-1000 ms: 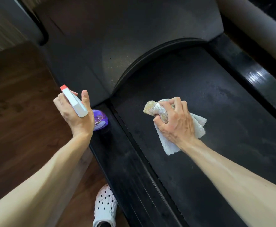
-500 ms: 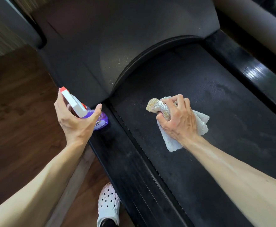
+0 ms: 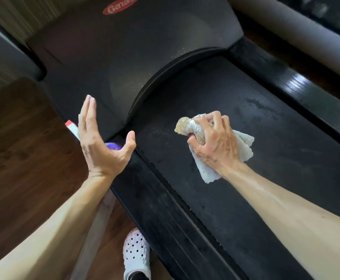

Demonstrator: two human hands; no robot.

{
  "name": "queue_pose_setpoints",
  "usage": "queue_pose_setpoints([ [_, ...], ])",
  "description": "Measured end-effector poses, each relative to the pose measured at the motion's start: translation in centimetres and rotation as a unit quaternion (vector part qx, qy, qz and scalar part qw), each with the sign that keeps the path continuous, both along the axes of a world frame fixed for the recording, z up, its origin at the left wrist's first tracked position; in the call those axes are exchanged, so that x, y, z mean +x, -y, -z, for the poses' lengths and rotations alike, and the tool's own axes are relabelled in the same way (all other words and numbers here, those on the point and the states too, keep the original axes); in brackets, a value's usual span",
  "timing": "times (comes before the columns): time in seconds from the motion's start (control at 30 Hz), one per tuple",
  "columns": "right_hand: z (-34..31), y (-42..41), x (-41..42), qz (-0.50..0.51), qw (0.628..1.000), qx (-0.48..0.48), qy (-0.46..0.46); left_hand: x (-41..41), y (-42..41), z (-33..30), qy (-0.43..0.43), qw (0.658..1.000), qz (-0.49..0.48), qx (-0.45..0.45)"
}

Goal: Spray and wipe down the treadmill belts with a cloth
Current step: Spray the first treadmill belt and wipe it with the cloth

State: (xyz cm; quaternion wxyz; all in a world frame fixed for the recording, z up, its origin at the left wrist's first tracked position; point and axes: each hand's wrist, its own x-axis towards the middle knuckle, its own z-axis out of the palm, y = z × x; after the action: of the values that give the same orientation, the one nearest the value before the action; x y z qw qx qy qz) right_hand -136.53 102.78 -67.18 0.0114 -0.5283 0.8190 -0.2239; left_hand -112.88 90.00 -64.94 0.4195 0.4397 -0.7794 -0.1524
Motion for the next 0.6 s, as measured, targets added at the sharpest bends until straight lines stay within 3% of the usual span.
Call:
queue_pose_setpoints([
  [0.23,1.7,-1.6,-1.5,0.105,0.994,0.014,-0.001,-6.0,-0.2,2.0,0.079,0.977,0.182,0.072],
  [0.4,1.1,-2.8,-1.5,0.142,0.990,0.010,-0.014,-6.6,0.6,3.1,0.119,0.961,0.220,0.116],
  [0.6,1.3,-3.1,-1.1,0.159,0.987,0.002,-0.019,-5.0,0.4,3.2,0.177,0.947,0.252,0.090],
])
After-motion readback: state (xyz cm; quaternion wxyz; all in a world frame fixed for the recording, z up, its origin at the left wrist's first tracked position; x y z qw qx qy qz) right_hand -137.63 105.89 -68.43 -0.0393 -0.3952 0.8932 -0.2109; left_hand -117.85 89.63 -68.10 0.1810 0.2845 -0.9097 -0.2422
